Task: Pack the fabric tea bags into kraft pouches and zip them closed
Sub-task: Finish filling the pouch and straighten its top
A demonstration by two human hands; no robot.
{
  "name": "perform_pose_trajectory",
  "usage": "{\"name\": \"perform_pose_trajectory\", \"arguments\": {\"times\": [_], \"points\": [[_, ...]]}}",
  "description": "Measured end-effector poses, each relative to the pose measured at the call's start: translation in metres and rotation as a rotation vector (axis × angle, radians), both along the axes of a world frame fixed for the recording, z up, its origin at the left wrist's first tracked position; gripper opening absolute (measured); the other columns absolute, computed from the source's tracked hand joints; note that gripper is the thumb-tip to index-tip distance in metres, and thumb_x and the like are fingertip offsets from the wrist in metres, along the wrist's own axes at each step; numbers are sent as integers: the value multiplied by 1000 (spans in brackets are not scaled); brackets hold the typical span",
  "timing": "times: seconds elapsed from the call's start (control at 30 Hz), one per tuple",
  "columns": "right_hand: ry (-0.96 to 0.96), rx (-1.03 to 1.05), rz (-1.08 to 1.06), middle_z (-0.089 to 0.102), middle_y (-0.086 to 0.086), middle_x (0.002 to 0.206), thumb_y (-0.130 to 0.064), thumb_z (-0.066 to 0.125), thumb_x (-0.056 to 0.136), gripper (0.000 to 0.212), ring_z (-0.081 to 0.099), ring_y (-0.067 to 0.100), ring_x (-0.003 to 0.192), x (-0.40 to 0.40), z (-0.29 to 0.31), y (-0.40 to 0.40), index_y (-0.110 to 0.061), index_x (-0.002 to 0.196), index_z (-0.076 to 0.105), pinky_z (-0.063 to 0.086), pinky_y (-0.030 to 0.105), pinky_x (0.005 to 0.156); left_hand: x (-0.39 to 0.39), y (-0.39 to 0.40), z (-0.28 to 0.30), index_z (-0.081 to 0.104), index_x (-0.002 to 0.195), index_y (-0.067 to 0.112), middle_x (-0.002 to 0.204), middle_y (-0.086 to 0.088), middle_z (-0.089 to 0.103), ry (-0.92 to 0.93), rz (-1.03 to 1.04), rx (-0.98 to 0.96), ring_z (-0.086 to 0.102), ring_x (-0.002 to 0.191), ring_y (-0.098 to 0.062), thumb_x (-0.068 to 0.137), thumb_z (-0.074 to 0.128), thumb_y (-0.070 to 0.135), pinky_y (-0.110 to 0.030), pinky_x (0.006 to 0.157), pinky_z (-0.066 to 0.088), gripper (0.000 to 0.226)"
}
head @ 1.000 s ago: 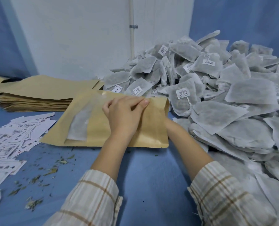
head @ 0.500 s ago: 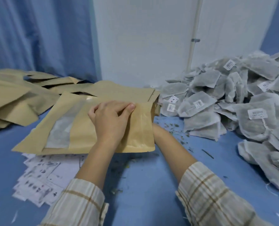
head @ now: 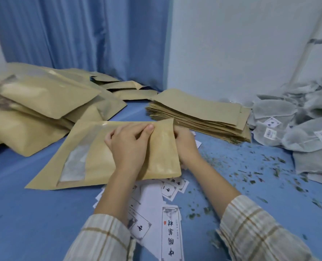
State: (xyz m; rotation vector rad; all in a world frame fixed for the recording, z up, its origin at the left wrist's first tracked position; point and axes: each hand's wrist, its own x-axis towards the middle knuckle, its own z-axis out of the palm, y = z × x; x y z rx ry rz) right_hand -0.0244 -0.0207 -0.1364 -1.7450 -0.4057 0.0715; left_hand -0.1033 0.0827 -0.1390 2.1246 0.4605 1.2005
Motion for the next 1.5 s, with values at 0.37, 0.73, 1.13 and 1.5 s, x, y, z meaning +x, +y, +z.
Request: {"name": "perform_pose_trajectory", "arguments": {"times": [0.37, 0.73, 1.13, 1.5], "points": [[-276, -794, -117, 58, 1, 119, -45, 61, 85, 46, 48, 20, 113, 57, -36, -70, -16, 120, 59, 40, 30, 91, 2, 2, -3, 73, 92, 32, 103, 14, 69, 24, 29, 34, 53, 111, -9, 91, 56, 37, -39, 102, 18, 17], [-157, -420, -158, 69, 0, 90, -27, 72, 79, 9, 59, 9, 77, 59, -29, -81, -20, 80, 67, 47, 25, 68, 3, -5, -4, 72, 90, 32, 101, 15, 68, 17, -6, 49, 53, 109, -10, 91, 56, 37, -35, 99, 16, 17], [125, 136, 97, 71, 6, 68, -7, 68, 81, 9, 65, 11, 55, 46, 15, -114, -4, 89, 66, 52, 16, 53, 0, -6, 2, 72, 91, 33, 101, 16, 68, 17, -37, 1, 53, 108, -9, 91, 55, 38, -35, 98, 17, 18], [-2, -144, 73, 40, 4, 53, -5, 29, 100, 42, 45, 9, 42, 9, 6, -22, -11, 59, 35, 37, 13, 42, -2, -40, 10, 75, 95, 25, 101, 14, 70, -88, -398, -64, 58, 106, -8, 90, 62, 28, -45, 101, 37, 14]]}}
